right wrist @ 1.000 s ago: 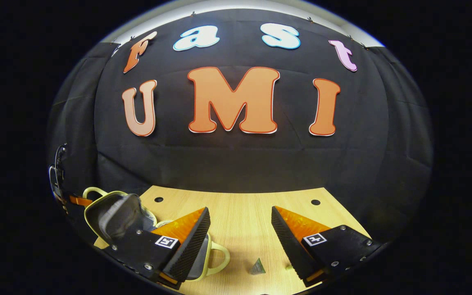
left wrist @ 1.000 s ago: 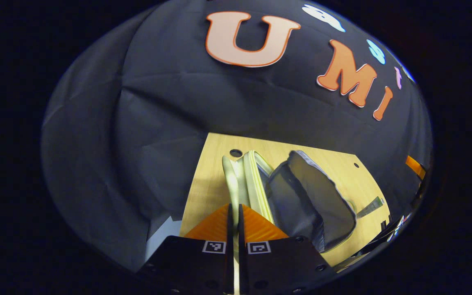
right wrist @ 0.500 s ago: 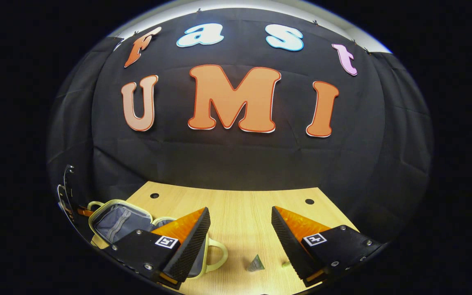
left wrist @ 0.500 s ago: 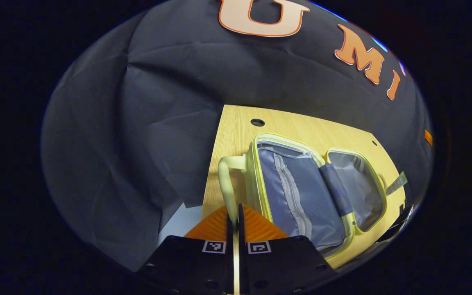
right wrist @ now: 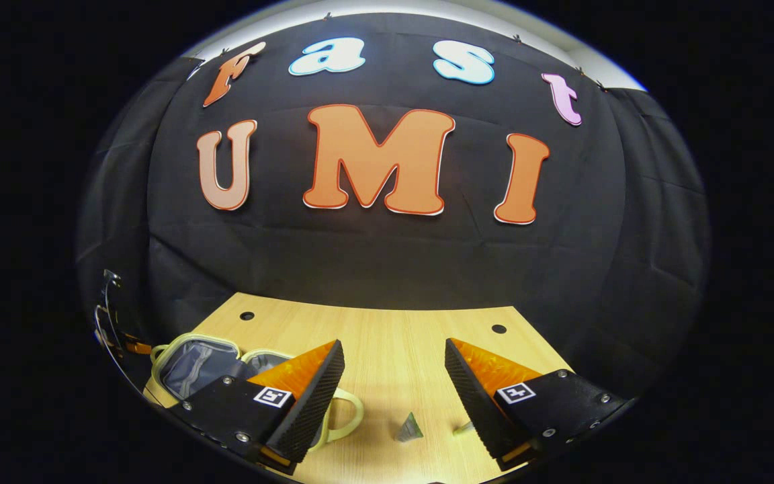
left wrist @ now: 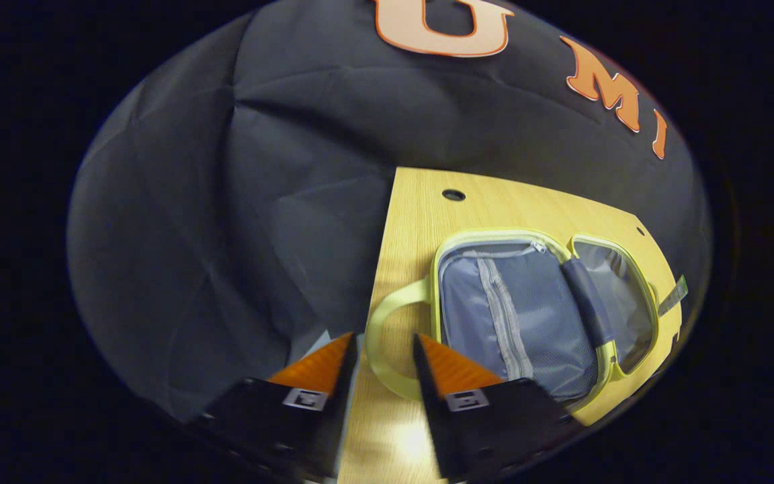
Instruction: First open the suitcase, pack the skin care products into it, and then close the suitcase.
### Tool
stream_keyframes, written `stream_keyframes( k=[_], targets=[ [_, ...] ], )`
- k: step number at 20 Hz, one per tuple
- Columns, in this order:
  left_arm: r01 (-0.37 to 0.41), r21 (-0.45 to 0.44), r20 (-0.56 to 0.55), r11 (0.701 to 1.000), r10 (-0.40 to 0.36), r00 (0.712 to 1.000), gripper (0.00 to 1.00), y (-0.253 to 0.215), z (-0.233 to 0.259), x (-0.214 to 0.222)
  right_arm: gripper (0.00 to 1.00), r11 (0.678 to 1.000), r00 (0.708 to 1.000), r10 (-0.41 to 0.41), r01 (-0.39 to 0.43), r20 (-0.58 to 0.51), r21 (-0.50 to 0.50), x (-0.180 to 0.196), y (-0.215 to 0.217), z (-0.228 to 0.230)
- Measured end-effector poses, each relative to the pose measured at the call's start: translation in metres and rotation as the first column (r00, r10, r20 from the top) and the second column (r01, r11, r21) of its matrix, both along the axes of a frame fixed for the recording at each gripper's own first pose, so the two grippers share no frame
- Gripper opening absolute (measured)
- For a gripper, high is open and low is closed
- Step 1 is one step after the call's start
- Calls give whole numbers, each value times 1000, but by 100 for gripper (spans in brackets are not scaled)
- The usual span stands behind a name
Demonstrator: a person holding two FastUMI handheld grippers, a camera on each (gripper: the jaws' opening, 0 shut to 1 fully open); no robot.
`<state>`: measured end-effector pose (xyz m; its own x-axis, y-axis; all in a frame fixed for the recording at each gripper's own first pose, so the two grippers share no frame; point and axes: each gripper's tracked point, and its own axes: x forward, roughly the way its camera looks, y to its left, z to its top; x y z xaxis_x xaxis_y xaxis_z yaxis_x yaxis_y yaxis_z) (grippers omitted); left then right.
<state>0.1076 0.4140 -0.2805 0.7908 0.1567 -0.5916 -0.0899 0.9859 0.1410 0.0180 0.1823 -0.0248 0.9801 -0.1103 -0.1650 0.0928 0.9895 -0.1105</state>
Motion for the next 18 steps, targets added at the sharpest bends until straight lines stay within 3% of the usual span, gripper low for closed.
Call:
stream_keyframes(
  k=[3,12,18],
  targets=[
    [-1,75,84,997,-5,996,96,-19,39,1,95,1000,1000,-1,1,0,-2,-5,-9,-4],
    [89,70,301,994,-106,948,96,-175,145,6,95,1000,1000,-7,6,9,6,-14,-61,-12],
    [148,10,365,989,-142,920,96,-310,169,9,95,1000,1000,-4,4,-8,13,-5,-120,-18]
  ],
)
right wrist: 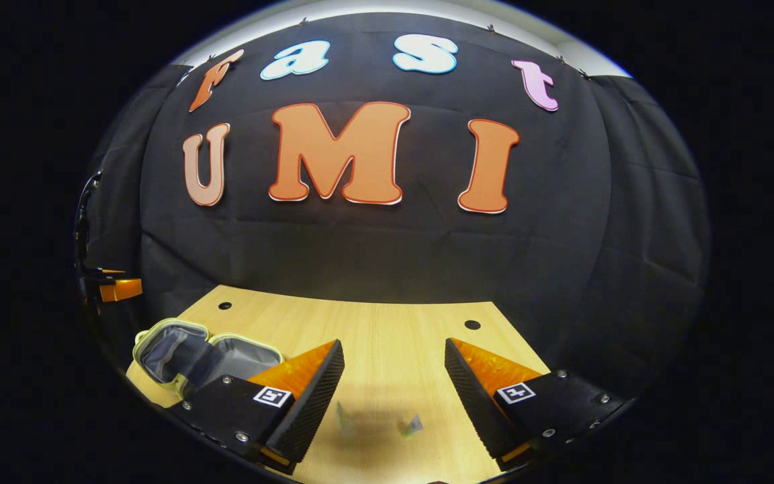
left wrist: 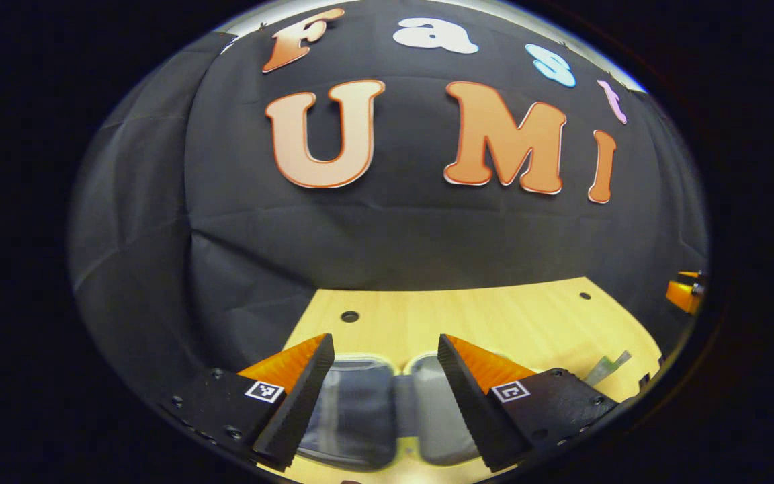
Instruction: First open the suitcase, pack the skin care products into it, and then close the suitcase.
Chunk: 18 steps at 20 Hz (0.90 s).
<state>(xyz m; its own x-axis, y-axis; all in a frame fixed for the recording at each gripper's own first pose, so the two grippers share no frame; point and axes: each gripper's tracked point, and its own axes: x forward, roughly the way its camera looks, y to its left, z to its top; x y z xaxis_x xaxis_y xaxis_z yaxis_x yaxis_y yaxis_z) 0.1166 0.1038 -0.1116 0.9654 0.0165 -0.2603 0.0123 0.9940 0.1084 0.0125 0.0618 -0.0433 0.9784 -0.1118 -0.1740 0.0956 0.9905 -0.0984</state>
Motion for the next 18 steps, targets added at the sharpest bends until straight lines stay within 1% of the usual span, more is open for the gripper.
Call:
stream_keyframes(
  k=[5,8,10,15,18],
  targets=[
    [33,-4,4,999,-33,999,96,-115,-14,11,96,1000,999,19,-18,-38,20,8,-50,-14],
    [106,-17,-15,994,-106,994,96,-191,-33,12,96,999,998,29,-26,-62,42,10,-76,-24],
    [148,-19,-41,989,-148,988,96,-231,-55,14,96,999,997,32,-29,-74,44,8,-92,-29],
    [195,-33,-117,980,-198,973,96,-301,-113,9,96,999,994,32,-32,-108,7,2,-126,-44],
    [201,3,-167,980,-198,966,96,-324,-156,6,95,1000,989,31,-29,-142,12,1,-141,-56]
  ],
)
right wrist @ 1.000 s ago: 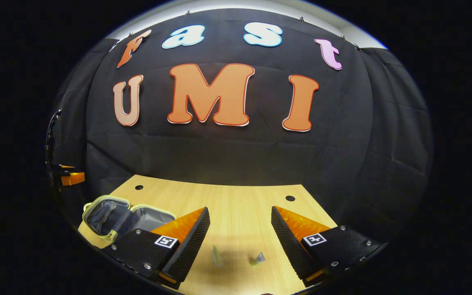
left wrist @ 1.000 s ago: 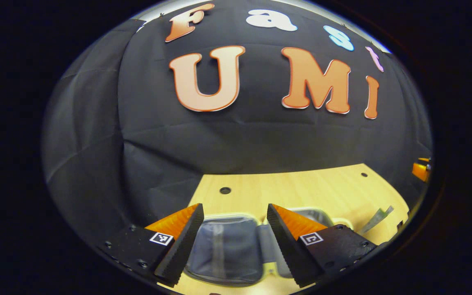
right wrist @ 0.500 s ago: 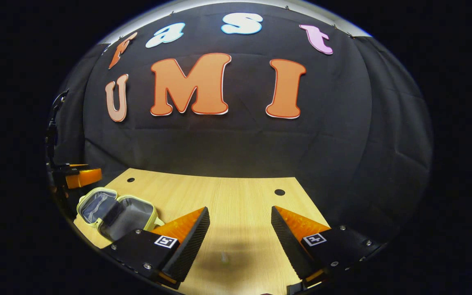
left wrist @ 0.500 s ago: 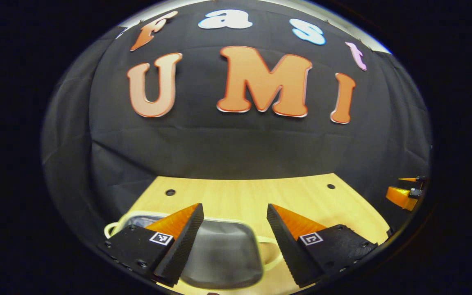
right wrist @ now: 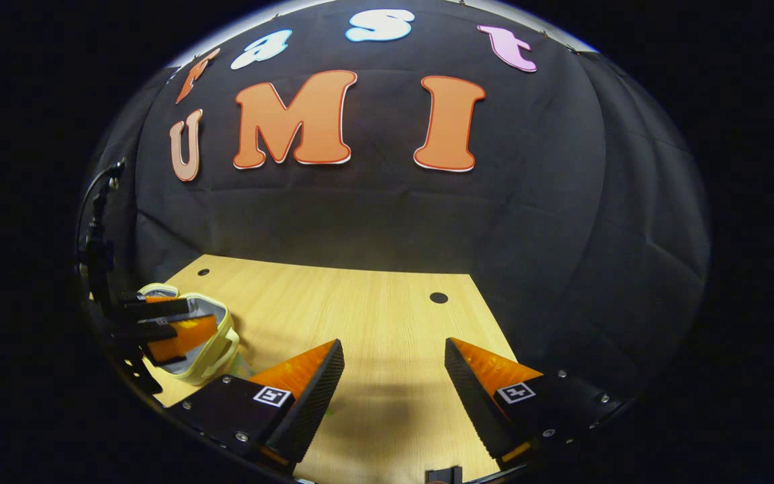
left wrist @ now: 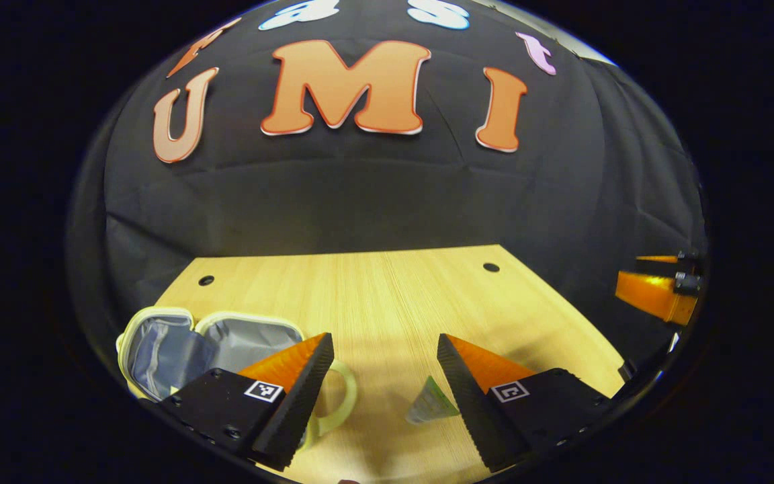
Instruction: First open the suitcase, pack the skin care products into it, and then close the suitcase.
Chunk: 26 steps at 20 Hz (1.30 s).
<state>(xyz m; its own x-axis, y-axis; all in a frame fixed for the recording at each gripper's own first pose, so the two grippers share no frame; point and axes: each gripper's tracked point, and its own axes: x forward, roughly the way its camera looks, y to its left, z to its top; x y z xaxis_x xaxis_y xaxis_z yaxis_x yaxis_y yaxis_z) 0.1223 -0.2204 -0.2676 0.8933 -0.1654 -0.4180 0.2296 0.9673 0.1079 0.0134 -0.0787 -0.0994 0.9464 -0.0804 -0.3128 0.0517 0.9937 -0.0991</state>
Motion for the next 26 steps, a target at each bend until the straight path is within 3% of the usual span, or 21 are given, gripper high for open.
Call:
stream_keyframes(
  k=[7,11,12,14,17,20,26],
  targets=[
    [57,96,-125,994,-45,991,96,-26,-105,-10,96,1000,999,-5,4,-52,-21,0,-20,-14],
    [58,130,-149,990,-38,988,95,-26,-139,-3,96,999,997,10,-13,-79,-44,-1,-20,-22],
    [53,134,-156,990,-31,987,92,-26,-146,-2,96,999,997,14,-18,-82,-51,-1,-18,-23],
    [50,122,-151,991,-32,988,41,-29,-151,1,96,998,996,22,-27,-90,-60,1,-16,-24],
    [74,99,-165,992,-57,985,35,-31,-149,1,96,997,995,35,-41,-98,-60,2,-10,-27],
    [77,70,-207,995,-61,977,35,-28,-150,-7,96,996,993,69,-74,-97,-47,2,4,-28],
    [64,63,-190,996,-51,980,35,-11,-98,-26,96,987,980,158,-155,-118,30,1,43,-48]
  ],
)
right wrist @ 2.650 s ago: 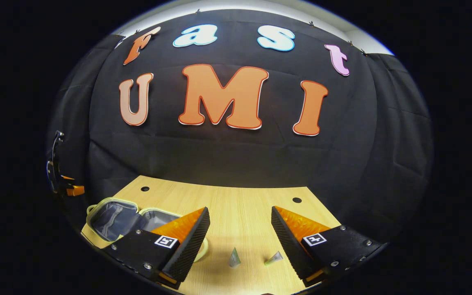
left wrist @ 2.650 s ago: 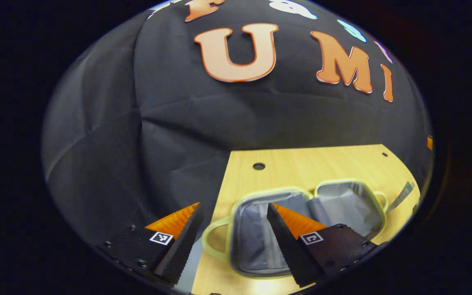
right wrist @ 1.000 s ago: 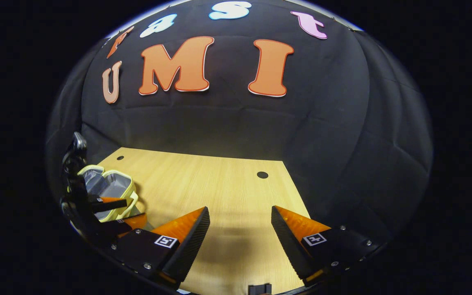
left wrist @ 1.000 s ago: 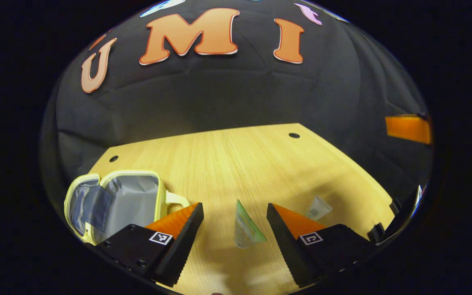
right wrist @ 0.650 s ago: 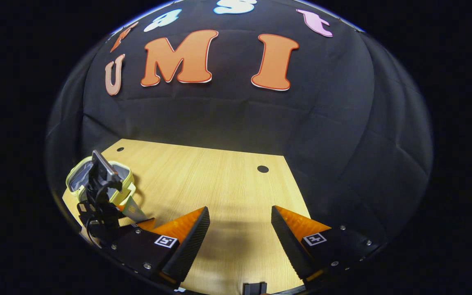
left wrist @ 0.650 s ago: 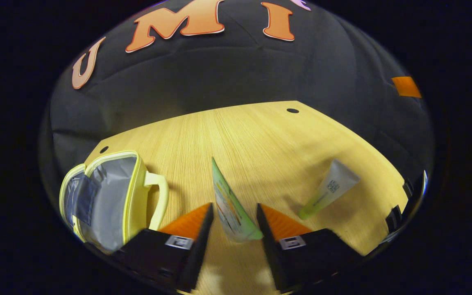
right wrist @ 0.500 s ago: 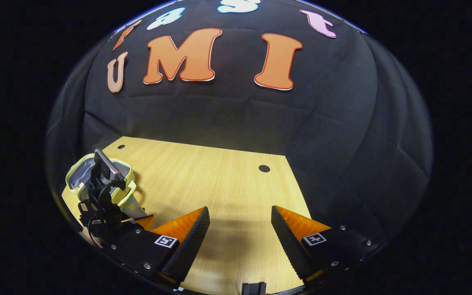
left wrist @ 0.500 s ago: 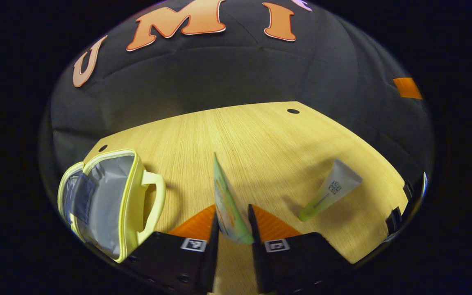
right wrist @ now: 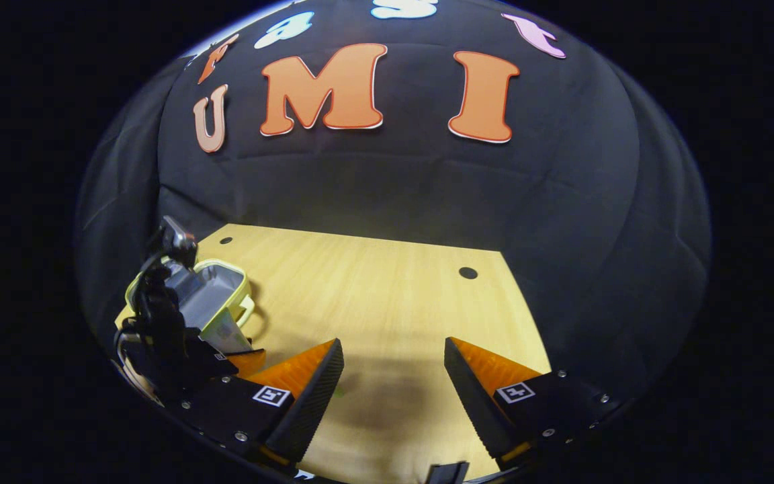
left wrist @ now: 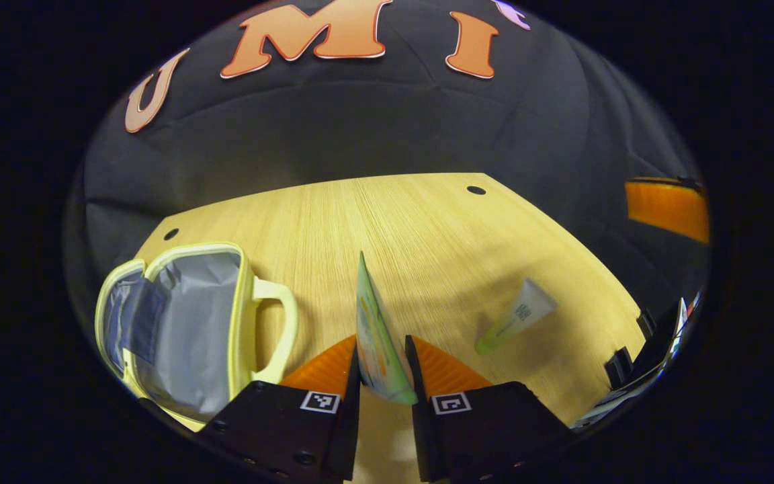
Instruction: First open the suitcase, pack the skin care products into it, and then close the suitcase.
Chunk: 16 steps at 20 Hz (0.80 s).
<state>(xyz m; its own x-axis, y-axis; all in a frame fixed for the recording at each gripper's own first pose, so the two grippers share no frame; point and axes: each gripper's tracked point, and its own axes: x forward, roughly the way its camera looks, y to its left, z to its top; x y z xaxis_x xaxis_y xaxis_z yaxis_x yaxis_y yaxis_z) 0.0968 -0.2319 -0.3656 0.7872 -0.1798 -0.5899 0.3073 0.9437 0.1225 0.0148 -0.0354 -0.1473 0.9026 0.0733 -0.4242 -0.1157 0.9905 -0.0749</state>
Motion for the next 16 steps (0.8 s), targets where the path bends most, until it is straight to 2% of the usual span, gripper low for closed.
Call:
stream_keyframes(
  k=[6,9,16],
  targets=[
    [-7,-6,29,1000,8,1000,35,22,58,-18,97,996,990,77,-72,-118,43,4,40,-58],
    [-25,2,45,1000,25,999,35,35,75,-28,96,995,980,97,-95,-173,23,5,49,-90],
    [-91,13,37,996,90,995,35,66,77,-40,93,991,954,124,-133,-273,-15,10,59,-139]
  ],
)
